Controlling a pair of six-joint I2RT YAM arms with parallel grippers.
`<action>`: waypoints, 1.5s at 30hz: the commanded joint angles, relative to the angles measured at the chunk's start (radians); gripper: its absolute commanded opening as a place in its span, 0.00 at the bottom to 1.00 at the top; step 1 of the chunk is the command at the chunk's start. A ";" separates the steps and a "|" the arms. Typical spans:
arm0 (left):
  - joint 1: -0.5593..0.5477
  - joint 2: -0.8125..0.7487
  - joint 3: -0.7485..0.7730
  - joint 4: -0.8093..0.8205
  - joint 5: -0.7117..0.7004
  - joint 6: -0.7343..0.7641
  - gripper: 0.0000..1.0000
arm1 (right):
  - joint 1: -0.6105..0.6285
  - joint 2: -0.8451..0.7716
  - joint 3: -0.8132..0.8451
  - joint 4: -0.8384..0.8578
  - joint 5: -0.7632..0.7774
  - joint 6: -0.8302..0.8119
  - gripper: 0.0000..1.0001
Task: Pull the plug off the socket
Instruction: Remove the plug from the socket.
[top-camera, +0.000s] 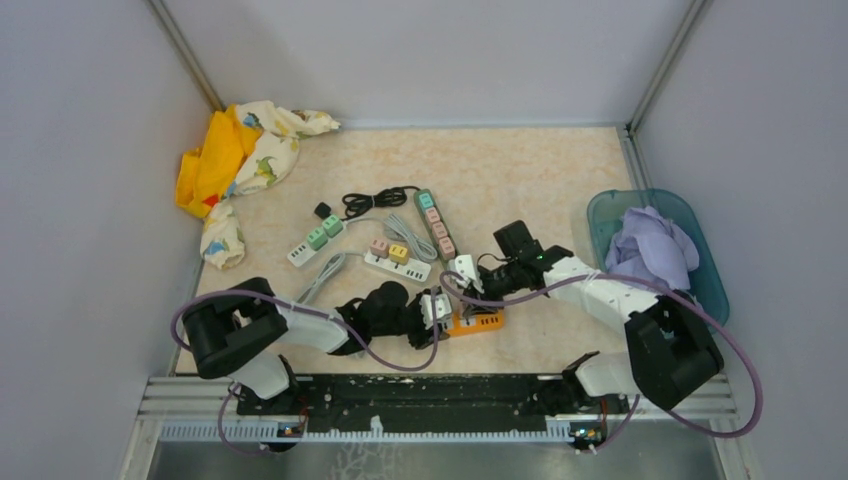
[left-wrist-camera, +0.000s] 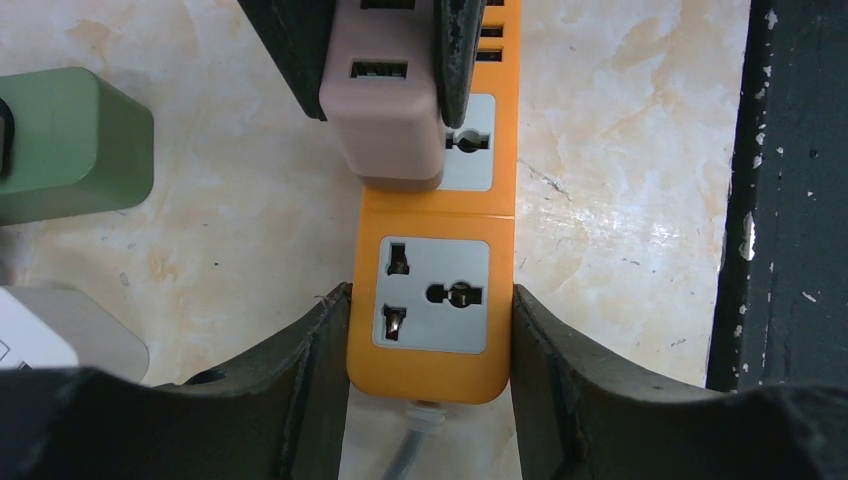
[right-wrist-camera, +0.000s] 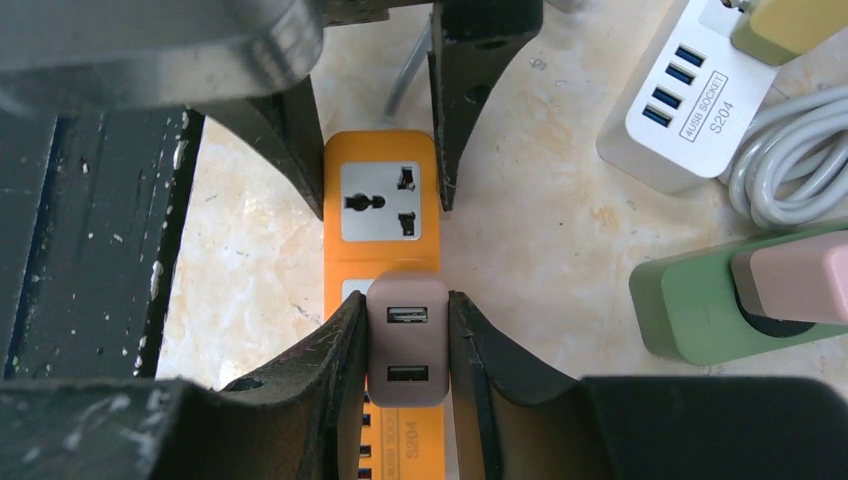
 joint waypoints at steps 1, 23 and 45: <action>0.000 0.022 -0.016 -0.043 -0.013 -0.013 0.00 | -0.049 -0.048 0.022 -0.078 -0.064 -0.117 0.00; -0.002 0.033 -0.015 -0.039 -0.013 -0.013 0.00 | -0.067 -0.043 0.009 -0.019 -0.043 -0.058 0.00; -0.003 0.038 -0.014 -0.037 -0.013 -0.012 0.00 | -0.069 -0.032 0.033 -0.054 -0.032 -0.086 0.00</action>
